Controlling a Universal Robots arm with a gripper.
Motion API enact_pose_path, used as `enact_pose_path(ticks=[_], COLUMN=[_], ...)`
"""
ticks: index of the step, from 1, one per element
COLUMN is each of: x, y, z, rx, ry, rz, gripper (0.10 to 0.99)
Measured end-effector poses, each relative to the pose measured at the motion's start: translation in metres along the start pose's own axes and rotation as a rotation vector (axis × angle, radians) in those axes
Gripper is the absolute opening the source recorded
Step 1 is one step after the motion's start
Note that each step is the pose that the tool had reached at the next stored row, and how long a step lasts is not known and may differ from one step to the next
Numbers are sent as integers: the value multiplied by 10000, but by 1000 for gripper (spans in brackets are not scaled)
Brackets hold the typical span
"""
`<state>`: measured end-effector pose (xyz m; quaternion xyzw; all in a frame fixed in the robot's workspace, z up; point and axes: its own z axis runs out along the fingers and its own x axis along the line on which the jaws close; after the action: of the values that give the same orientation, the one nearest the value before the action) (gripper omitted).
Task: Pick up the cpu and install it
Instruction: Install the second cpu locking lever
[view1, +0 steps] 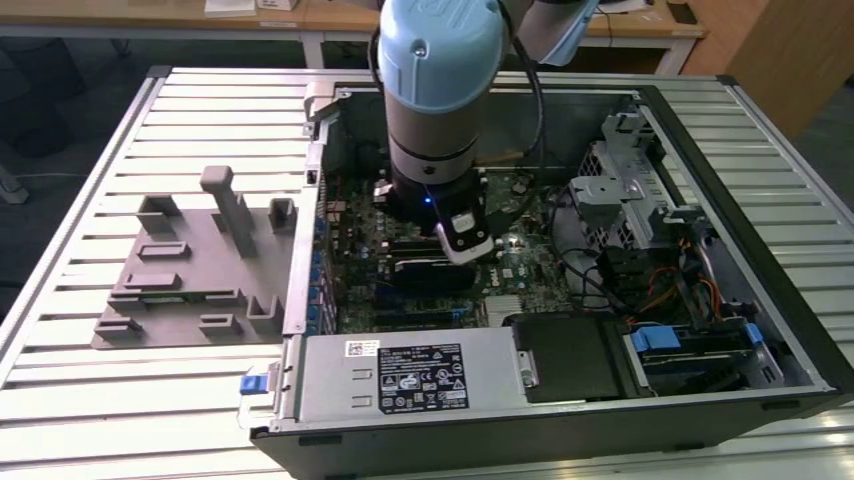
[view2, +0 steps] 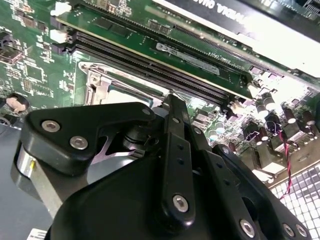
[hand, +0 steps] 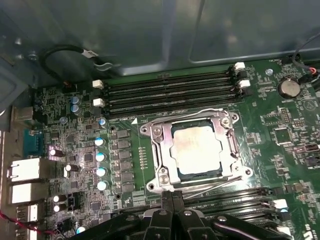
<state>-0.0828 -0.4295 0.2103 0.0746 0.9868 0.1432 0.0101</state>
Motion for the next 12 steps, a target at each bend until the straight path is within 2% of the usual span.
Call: enact_pose_path(ticks=[3,9,12], x=[15,54,82], y=[-15,-47,-56], z=[27,103,115], rx=[-75,-131,-340], ry=[10,20,48], rz=[3,8,15], gripper=[106,106,106])
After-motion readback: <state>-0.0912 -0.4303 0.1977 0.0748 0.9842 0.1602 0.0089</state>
